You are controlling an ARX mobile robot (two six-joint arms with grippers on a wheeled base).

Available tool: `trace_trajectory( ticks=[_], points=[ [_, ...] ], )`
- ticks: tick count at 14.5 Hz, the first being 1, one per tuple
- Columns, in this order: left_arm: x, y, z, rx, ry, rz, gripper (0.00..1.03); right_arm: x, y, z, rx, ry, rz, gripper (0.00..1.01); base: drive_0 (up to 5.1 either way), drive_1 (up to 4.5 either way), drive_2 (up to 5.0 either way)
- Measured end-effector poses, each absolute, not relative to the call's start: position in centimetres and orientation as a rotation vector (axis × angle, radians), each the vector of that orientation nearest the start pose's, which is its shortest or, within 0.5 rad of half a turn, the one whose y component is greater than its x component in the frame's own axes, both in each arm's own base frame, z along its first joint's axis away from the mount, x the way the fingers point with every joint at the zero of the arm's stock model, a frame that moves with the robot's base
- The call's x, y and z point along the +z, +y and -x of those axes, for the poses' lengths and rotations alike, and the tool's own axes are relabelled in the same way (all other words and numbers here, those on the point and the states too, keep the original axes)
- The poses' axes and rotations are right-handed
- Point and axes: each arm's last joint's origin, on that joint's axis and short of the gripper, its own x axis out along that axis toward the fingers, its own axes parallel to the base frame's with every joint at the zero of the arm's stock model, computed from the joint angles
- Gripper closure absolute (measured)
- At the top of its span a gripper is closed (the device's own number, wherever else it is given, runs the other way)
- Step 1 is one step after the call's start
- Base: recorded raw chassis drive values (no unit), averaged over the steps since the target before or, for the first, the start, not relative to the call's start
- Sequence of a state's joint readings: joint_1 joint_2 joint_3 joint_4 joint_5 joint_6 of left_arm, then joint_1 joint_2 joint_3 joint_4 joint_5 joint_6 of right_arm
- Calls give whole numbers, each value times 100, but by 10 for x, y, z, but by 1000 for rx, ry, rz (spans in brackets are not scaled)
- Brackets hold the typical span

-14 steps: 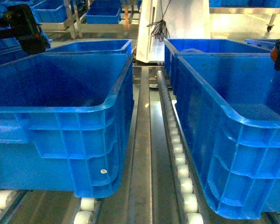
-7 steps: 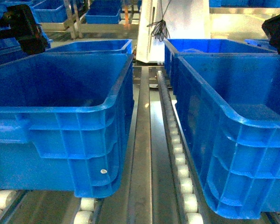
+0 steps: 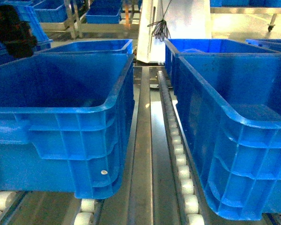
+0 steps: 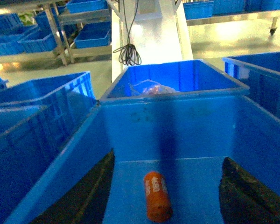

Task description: Sort blue parts and orange caps into right shelf containers

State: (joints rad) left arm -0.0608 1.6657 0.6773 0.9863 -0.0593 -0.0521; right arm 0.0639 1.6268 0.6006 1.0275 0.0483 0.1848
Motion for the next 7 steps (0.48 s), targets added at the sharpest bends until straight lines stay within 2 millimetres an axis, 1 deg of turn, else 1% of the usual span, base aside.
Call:
trace_trajectory(
  ticks=[1,2,3,4,5,6,7],
  points=[
    [191,-15,-303,0,-2,32,39,185,15,-288,8,2,-92,40,0,0,0],
    [189,-13,-286,0,-4,20,52,183,12,-273,0,1,-54,53,0,0,0],
    [185,-7,-269,-13,1,18,67,180,6,-256,15,4,-29,67,0,0,0],
    [180,0,-253,4,11,17,81,177,0,-241,-5,11,-23,82,0,0,0],
    [177,2,-240,14,12,17,96,175,-2,-229,-13,12,-19,97,0,0,0],
    [176,0,-226,-2,11,16,101,174,0,-217,1,10,-9,100,0,0,0],
    [174,0,-216,-2,11,15,101,171,0,-208,2,-28,-7,100,0,0,0]
  ],
)
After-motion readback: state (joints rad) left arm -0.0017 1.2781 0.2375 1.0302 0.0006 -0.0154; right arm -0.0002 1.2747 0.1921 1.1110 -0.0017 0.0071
